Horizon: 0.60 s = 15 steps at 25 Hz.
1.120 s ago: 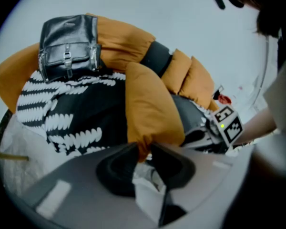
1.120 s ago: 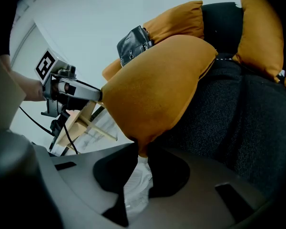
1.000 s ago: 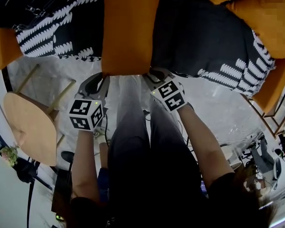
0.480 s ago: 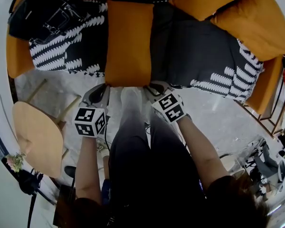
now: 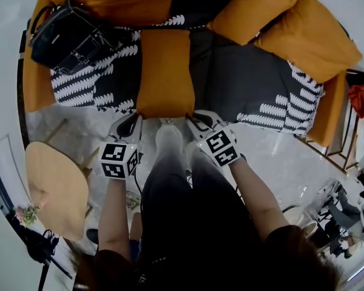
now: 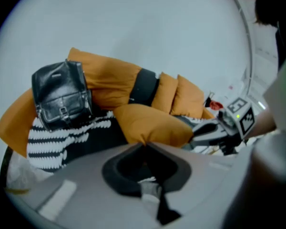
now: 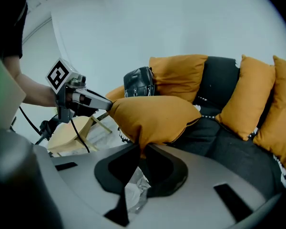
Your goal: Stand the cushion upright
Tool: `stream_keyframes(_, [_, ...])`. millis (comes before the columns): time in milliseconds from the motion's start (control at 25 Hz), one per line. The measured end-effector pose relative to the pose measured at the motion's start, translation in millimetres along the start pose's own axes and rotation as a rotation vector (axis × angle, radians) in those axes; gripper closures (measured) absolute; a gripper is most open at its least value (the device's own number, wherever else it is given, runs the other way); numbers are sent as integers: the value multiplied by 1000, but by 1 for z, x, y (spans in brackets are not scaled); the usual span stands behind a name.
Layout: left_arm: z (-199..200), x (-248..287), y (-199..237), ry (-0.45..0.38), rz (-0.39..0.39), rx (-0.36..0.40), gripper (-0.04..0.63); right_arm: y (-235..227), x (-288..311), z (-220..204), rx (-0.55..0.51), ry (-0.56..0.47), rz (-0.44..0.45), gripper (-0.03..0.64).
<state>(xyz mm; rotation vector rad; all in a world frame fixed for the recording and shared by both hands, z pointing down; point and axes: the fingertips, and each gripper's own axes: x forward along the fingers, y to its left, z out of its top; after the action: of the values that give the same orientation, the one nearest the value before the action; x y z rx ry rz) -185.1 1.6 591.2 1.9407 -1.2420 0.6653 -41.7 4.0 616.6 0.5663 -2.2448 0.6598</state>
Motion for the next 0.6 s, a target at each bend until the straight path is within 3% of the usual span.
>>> stream_keyframes(240, [47,-16,8,-79,12,18,569,-4,-17,49,-41,-75,-39,575])
stream_keyframes(600, [114,-26,7,-183,-6,33,571,-30,-47,113,14,-209,-120,575])
